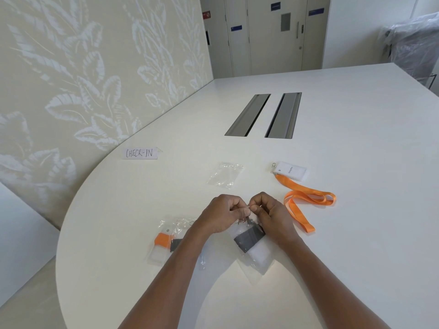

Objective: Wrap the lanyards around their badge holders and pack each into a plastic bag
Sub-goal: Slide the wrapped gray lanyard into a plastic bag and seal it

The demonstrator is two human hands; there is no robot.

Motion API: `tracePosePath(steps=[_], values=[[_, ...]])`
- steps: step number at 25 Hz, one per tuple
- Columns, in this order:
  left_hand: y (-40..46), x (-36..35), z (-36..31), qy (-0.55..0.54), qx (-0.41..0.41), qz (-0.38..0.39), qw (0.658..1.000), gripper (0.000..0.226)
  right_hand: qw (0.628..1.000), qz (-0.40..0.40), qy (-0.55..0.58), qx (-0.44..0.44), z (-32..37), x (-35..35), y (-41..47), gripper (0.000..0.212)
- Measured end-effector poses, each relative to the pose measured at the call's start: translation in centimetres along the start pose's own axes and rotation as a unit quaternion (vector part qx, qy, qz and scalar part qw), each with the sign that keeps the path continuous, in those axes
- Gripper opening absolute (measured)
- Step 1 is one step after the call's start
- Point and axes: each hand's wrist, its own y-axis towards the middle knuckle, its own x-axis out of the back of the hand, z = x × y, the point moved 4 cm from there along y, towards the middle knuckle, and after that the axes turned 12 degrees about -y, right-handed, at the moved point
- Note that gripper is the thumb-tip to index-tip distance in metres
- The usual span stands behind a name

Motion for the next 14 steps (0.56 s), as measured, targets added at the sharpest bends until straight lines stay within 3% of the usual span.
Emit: tracePosePath(steps=[8,12,14], values=[[-0.31,0.04,-0.08,0.044,0.015,0.072,0.996,0.005,0.997,-0.002,-0.075,-0.001,-0.41,-0.54,0.14,0.026],[-0.41,-0.42,0.08,0.025,-0.011,0.020,0.999,0.015,0.998,-0.028,-0.049,-0.008,-0.50,-0.07,0.18,0.028],[-0.36,-0.37,0.43,-0.019,-0.002,0.000,1.000,0.008,0.999,-0.041,-0.031,-0.012,-0.73,0.18,0.19,0.027]])
